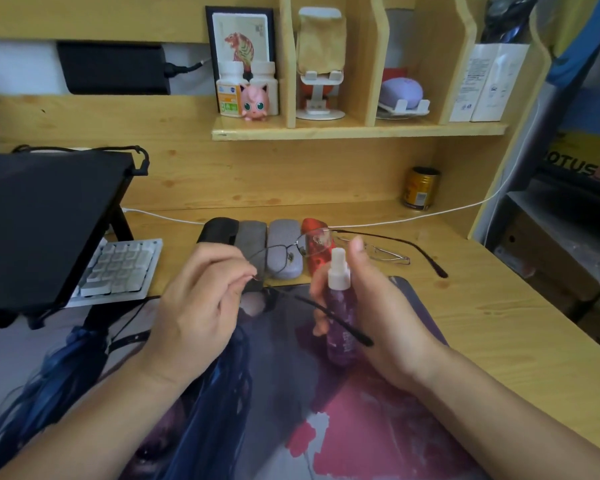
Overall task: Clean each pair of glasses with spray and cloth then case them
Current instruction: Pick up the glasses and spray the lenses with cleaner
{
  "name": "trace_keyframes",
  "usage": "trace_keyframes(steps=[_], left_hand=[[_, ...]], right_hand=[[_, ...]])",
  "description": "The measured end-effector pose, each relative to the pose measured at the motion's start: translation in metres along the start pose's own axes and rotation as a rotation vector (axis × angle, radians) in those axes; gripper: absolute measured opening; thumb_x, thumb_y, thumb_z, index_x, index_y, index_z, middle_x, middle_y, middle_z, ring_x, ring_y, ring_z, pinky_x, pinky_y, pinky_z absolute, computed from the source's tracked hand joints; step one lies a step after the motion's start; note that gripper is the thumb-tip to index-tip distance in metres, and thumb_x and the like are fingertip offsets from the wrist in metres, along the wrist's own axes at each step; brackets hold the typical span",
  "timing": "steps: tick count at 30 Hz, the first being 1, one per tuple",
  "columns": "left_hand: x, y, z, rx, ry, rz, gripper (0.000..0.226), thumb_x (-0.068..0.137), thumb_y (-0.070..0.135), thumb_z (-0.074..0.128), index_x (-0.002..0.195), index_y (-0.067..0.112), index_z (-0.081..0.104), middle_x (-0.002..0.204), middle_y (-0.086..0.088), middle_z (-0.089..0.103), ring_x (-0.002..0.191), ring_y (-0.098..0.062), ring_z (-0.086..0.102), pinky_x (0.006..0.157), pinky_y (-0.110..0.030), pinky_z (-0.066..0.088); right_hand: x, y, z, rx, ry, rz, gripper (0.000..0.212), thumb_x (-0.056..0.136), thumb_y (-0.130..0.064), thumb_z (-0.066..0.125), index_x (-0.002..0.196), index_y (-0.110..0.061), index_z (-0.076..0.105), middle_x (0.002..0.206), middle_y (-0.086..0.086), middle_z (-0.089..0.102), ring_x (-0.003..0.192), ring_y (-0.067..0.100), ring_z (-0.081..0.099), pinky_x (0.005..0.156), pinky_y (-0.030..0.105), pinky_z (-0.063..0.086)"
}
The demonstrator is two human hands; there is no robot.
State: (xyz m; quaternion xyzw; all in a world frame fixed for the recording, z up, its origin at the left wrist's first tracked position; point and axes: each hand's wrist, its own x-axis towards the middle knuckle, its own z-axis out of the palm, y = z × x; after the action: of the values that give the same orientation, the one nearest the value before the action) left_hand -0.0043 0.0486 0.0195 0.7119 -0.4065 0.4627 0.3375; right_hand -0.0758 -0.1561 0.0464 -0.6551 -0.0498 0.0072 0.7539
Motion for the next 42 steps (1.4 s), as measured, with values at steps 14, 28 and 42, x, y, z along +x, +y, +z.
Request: trace_keyframes(steps=[14, 28, 42], left_hand=[[-0.002, 0.015, 0.008, -0.065, 0.005, 0.036, 0.027, 0.088, -0.015, 0.058, 0.104, 0.006, 0.056, 0.094, -0.018, 0.061, 0.088, -0.023, 0.06, 0.081, -0.03, 0.052], [0.0, 0.021, 0.012, -0.053, 0.049, 0.024, 0.033, 0.084, -0.018, 0.063, 0.104, 0.007, 0.056, 0.092, -0.019, 0.06, 0.086, -0.021, 0.059, 0.08, -0.028, 0.051], [-0.001, 0.021, 0.014, -0.078, 0.023, 0.018, 0.02, 0.092, -0.01, 0.058, 0.105, 0.005, 0.056, 0.092, -0.021, 0.061, 0.088, -0.021, 0.059, 0.084, -0.021, 0.049]], right_hand=[[-0.005, 0.002, 0.009, -0.227, 0.191, -0.109, 0.079, 0.091, -0.072, 0.027, 0.06, -0.003, 0.052, 0.053, 0.012, 0.053, 0.053, 0.02, 0.051, 0.065, 0.038, 0.039], [-0.013, 0.008, 0.028, -0.353, 0.205, -0.141, 0.073, 0.094, -0.062, 0.028, 0.066, 0.003, 0.047, 0.047, 0.006, 0.046, 0.048, 0.017, 0.045, 0.054, 0.032, 0.037], [-0.009, 0.008, 0.027, -0.404, 0.247, -0.135, 0.064, 0.094, -0.049, 0.031, 0.059, 0.002, 0.044, 0.045, 0.005, 0.045, 0.046, 0.015, 0.042, 0.054, 0.035, 0.036]])
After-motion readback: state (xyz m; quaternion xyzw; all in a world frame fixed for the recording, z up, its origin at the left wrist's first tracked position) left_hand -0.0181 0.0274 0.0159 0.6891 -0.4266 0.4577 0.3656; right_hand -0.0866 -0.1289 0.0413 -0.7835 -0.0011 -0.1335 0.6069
